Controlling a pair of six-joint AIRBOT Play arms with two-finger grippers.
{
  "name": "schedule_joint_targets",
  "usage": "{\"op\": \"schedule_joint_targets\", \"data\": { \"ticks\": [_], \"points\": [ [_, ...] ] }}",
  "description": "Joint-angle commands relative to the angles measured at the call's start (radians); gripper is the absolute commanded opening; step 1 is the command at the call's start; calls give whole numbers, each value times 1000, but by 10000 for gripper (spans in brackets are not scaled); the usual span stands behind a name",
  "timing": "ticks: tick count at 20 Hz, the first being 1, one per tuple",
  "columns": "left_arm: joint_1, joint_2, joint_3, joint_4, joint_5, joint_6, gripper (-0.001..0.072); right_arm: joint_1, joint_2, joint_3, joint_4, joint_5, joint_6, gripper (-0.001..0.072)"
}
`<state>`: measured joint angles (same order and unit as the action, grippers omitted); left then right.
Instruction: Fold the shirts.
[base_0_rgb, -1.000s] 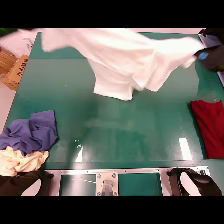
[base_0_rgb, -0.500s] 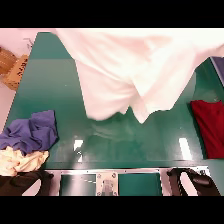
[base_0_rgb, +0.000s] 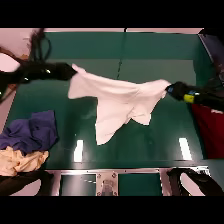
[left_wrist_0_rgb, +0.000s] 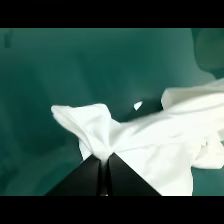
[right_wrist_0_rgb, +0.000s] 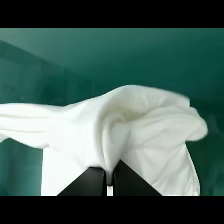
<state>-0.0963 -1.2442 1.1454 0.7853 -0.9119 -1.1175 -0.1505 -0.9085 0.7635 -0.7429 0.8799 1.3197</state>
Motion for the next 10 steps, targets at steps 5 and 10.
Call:
{"op": "schedule_joint_targets", "data": {
  "ticks": [5,10],
  "points": [
    [0,-272,-118,-161,-31,53,25,6,-346,-7,6,-120,-79,24],
    [0,-272,-115,-161,-48,54,25,-206,-320,181,6,170,-79,503]
  ]
}}
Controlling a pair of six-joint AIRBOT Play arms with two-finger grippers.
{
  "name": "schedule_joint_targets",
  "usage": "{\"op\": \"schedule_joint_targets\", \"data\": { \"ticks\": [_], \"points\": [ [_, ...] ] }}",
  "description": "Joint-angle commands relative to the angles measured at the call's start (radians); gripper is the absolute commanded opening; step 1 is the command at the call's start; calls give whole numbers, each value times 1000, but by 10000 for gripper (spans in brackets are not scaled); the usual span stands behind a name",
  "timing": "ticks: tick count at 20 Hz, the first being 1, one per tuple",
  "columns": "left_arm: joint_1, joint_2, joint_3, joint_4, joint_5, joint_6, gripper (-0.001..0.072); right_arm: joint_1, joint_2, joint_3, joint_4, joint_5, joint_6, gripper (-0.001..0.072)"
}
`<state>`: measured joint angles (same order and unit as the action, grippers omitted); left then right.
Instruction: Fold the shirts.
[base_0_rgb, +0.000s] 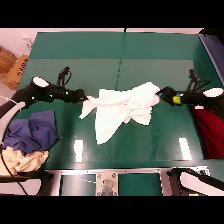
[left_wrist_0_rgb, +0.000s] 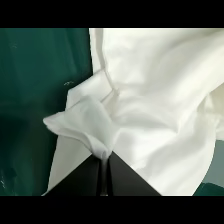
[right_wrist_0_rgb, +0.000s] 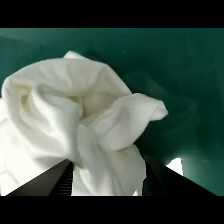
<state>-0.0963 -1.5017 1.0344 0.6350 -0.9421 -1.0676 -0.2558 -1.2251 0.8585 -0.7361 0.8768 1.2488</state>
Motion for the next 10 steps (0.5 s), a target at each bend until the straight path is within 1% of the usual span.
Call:
{"op": "schedule_joint_targets", "data": {
  "ticks": [1,3,5,6,7,8,9,10],
  "points": [
    [0,-14,-4,-11,-21,3,24,-137,12,93,0,232,-6,503],
    [0,-14,-4,-11,-20,4,24,-163,52,54,-9,317,-4,503],
    [0,-14,-4,-11,-20,4,24,-149,97,-37,-8,327,-8,552],
    [0,-14,-4,-11,-20,8,24,-129,111,-84,-7,320,-19,552],
    [0,-14,-4,-11,-20,15,25,-100,115,-130,-7,301,-31,553],
    [0,-14,-4,-11,-20,23,25,-64,114,-174,-7,254,-31,575],
    [0,-14,-4,-11,-21,23,25,-26,110,-207,-7,190,-31,591],
    [0,-14,-4,-11,-20,23,24,19,93,-227,-7,126,-30,591]
  ]
}}
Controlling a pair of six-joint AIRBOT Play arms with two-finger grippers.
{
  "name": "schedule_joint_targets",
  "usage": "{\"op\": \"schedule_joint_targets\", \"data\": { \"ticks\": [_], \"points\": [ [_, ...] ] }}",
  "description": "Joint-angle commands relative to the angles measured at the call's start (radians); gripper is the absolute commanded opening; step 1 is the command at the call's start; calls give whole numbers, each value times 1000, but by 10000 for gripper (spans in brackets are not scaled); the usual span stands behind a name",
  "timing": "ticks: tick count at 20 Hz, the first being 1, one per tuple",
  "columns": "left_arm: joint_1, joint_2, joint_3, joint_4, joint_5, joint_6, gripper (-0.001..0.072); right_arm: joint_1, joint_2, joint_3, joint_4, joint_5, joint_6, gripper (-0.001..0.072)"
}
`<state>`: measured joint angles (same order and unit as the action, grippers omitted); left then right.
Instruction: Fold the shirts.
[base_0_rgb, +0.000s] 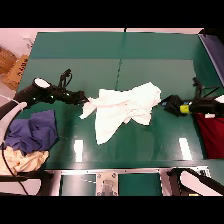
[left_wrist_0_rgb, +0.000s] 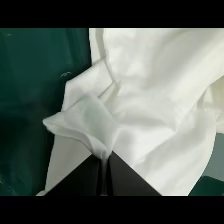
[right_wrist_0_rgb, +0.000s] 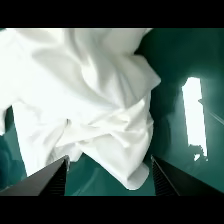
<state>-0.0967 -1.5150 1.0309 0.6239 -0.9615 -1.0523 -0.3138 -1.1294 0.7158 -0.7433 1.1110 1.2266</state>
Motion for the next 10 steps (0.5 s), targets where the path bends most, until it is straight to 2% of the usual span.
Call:
{"op": "schedule_joint_targets", "data": {
  "ticks": [1,5,9,10],
  "points": [
    [0,-1,0,0,0,7,24,119,-31,-87,1,-146,-5,591],
    [0,-1,0,0,-1,7,25,229,-134,-86,32,-157,-4,590],
    [0,-1,0,0,3,7,25,272,-140,-95,27,-124,11,575],
    [0,-1,0,0,3,7,25,274,-140,-95,27,-124,11,469]
  ]
}}
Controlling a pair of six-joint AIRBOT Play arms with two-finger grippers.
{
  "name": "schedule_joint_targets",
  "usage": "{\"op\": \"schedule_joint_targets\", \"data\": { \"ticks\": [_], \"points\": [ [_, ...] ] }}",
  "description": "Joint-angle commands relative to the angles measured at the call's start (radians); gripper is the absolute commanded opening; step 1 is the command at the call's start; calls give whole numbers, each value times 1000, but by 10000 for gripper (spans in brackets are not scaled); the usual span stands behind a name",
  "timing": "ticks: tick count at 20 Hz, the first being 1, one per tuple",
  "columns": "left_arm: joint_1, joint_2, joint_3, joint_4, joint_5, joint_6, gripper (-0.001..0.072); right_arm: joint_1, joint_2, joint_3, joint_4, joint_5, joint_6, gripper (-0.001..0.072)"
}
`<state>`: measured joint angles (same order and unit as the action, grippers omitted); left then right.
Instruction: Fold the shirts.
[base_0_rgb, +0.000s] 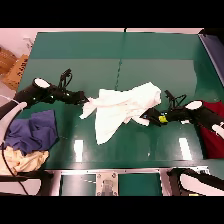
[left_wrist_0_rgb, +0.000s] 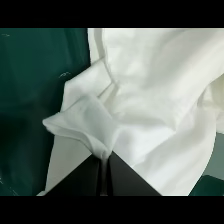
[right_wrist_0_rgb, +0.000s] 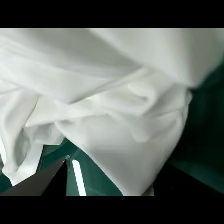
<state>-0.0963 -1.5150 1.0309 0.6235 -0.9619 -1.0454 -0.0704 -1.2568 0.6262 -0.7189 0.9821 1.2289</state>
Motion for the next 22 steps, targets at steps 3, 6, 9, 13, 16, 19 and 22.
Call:
{"op": "schedule_joint_targets", "data": {
  "ticks": [3,6,9,13,16,19,22],
  "points": [
    [0,0,5,4,12,0,24,27,-12,-4,-3,-3,8,17],
    [31,6,76,59,-49,-10,24,-36,-12,37,-86,-2,32,15],
    [112,15,160,199,-183,-101,23,-177,-16,159,-164,-3,58,15],
    [214,89,166,369,-269,-188,23,-255,-131,439,-164,6,58,15],
    [219,138,163,368,-384,-188,24,-222,-309,673,-162,50,77,14],
    [216,174,140,373,-504,-206,24,-192,-491,901,-162,67,130,15],
    [216,190,61,389,-447,-211,24,-174,-612,1022,-163,140,149,14]
  ]
}}
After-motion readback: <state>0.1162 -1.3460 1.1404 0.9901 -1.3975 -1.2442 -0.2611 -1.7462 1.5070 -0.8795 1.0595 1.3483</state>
